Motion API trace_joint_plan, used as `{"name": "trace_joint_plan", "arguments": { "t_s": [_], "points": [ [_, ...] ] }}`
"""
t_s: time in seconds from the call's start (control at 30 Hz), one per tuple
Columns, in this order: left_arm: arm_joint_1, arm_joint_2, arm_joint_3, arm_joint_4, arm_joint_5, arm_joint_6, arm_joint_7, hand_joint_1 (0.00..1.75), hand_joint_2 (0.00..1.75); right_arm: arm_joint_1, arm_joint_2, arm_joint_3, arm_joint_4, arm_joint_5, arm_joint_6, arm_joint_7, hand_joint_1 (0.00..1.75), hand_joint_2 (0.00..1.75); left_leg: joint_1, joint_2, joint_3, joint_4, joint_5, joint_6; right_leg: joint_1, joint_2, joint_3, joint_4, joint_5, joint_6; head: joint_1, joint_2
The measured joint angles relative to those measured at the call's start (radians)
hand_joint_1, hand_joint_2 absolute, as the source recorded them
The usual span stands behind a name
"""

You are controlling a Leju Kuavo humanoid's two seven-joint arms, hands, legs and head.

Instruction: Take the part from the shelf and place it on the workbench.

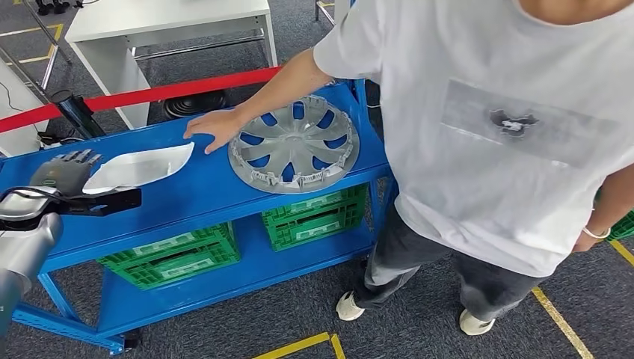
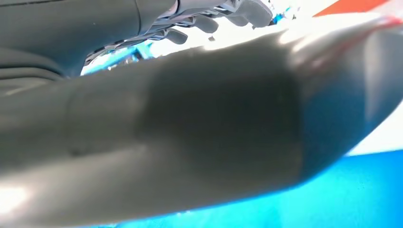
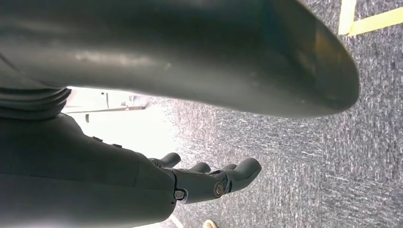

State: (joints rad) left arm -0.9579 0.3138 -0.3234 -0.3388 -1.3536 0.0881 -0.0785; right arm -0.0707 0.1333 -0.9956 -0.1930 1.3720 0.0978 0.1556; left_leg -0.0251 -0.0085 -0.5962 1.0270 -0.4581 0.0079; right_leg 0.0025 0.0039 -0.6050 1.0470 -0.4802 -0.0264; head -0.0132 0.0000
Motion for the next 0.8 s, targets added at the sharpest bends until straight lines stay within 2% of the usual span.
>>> {"name": "trace_joint_plan", "arguments": {
  "t_s": [0.17, 0.37, 0.57, 0.8],
  "points": [
    [0.028, -0.045, -0.001, -0.007, -0.018, 0.058, 0.015, 0.0, 0.0, 0.0, 0.002, -0.001, 0.0, -0.003, -0.007, 0.0, 0.0, 0.0, 0.0, 0.0, 0.002, -0.003, 0.002, -0.003, 0.0, 0.0, 0.001, 0.0, -0.001, -0.003, 0.0, 0.0],
    [0.047, -0.085, -0.002, -0.008, -0.056, 0.07, 0.03, 0.0, 0.0, 0.0, 0.004, -0.002, 0.0, -0.008, -0.011, 0.0, 0.0, 0.0, 0.0, 0.001, 0.002, -0.004, 0.003, -0.005, -0.002, 0.0, 0.001, 0.0, 0.0, -0.003, 0.0, 0.0],
    [0.054, -0.131, -0.019, -0.001, -0.111, -0.001, 0.037, 0.0, 0.0, 0.0, 0.005, -0.009, 0.0, -0.01, -0.012, 0.0, 0.0, 0.0, -0.001, 0.0, 0.002, -0.003, 0.003, -0.004, -0.004, -0.001, 0.003, -0.002, 0.001, -0.002, 0.001, 0.0],
    [0.053, -0.148, -0.037, 0.005, -0.113, -0.021, 0.034, 0.0, 0.0, 0.0, 0.005, -0.014, 0.0, -0.01, -0.012, 0.0, 0.0, 0.0, -0.002, 0.0, 0.001, -0.003, 0.002, -0.004, -0.004, -0.001, 0.003, -0.003, 0.002, 0.0, 0.001, 0.0]
  ]
}}
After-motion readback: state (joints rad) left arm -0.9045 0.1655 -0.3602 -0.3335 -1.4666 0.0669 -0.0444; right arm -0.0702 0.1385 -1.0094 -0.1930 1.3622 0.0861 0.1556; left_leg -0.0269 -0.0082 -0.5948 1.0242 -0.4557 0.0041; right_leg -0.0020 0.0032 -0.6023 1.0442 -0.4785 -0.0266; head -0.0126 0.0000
